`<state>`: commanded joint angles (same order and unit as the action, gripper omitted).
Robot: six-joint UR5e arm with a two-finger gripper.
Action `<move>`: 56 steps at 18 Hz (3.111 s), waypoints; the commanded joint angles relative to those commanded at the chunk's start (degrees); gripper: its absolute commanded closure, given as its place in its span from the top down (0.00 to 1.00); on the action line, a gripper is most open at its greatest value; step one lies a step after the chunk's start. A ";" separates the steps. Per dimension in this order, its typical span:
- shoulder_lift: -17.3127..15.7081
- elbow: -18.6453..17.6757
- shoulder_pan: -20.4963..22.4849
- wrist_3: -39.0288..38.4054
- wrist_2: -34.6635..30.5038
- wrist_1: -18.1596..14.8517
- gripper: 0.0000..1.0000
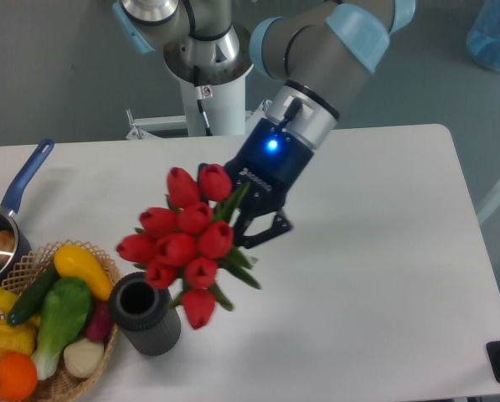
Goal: Insert the flowers into the vase
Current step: 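Carry the held red tulip bunch toward the black vase, tilting stems down, then lower the tulip stems into the black vase opening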
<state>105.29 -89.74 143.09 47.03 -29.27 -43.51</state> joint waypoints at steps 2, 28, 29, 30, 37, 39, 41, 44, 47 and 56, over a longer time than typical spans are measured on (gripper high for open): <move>0.01 0.53 -0.44 -0.53 0.09 0.00 0.00; 7.91 2.55 -2.56 1.31 19.51 0.26 0.00; 8.00 2.55 -2.64 1.31 19.51 0.26 0.00; 8.09 2.46 -2.99 1.31 19.16 0.26 0.00; 9.32 2.64 -3.69 1.31 18.90 0.26 0.00; 9.41 2.64 -3.70 1.31 18.81 0.26 0.00; 9.41 2.64 -3.78 1.31 18.81 0.26 0.00; 10.11 2.64 -3.87 1.31 18.20 0.26 0.00; 10.55 2.64 -4.05 1.40 17.93 0.35 0.00; 11.61 -0.78 -5.02 5.70 14.60 0.44 0.00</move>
<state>116.89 -90.52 138.08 52.73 -14.67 -43.07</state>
